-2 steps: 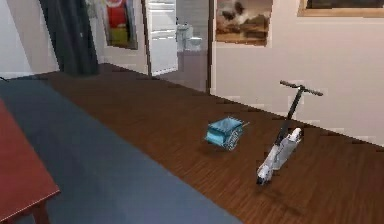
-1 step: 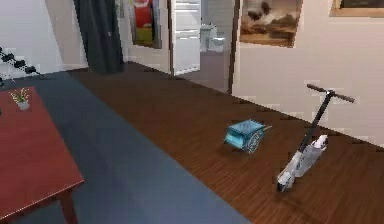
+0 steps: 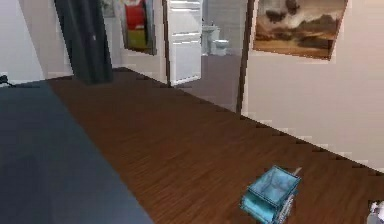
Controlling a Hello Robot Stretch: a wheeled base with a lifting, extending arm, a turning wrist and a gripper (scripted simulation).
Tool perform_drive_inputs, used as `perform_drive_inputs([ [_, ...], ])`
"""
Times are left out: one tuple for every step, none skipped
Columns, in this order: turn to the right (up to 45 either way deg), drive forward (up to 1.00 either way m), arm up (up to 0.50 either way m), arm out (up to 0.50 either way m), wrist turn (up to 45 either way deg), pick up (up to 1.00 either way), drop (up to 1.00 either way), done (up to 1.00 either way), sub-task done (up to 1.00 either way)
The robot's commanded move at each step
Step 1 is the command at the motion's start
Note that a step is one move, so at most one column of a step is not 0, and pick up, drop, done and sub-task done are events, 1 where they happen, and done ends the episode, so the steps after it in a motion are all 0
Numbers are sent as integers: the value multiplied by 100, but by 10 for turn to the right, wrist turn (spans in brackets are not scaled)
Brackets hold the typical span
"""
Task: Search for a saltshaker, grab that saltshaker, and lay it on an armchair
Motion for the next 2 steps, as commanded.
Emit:
perform_drive_inputs([
  [-30, 0, 0, 0, 0, 0, 0, 0, 0],
  [450, 0, 0, 0, 0, 0, 0, 0, 0],
])
